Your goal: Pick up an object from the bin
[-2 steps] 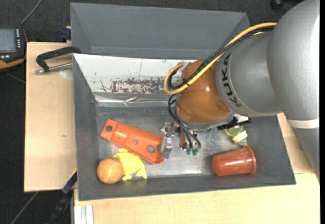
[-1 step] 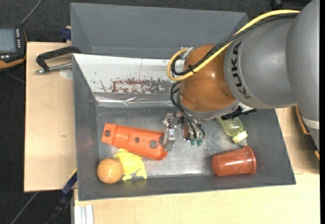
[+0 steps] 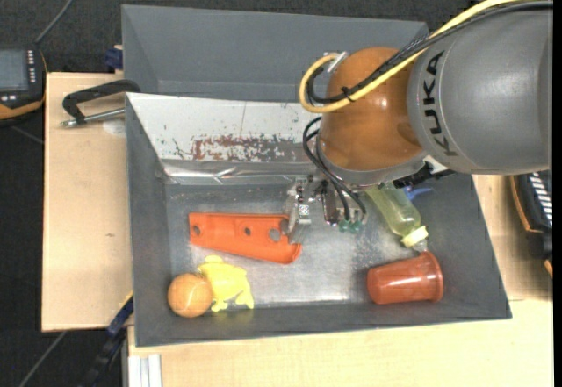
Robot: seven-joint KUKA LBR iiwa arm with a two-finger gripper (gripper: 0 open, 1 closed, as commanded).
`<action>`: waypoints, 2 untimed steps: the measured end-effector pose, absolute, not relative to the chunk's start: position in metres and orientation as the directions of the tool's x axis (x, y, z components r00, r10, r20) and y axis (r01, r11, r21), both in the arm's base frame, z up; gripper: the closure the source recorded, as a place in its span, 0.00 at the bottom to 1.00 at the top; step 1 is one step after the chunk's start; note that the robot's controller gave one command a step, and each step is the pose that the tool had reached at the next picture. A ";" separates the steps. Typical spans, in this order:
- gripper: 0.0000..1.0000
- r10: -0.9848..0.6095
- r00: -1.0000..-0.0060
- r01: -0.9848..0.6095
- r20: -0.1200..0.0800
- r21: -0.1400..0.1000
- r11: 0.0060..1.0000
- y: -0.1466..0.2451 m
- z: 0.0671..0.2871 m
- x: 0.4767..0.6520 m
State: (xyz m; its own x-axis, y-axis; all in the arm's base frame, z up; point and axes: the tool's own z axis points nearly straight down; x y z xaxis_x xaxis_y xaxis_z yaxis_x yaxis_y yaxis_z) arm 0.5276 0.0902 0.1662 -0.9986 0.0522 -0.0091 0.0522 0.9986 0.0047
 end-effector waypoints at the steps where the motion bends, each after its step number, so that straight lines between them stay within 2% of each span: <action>1: 1.00 0.074 -0.997 0.074 -0.002 0.004 0.997 0.090 0.175 0.518; 2: 1.00 0.055 -0.998 0.055 -0.003 0.004 0.998 0.092 0.220 0.525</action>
Offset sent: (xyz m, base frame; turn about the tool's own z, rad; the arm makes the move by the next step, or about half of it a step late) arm 0.0051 0.0029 0.0908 -0.0138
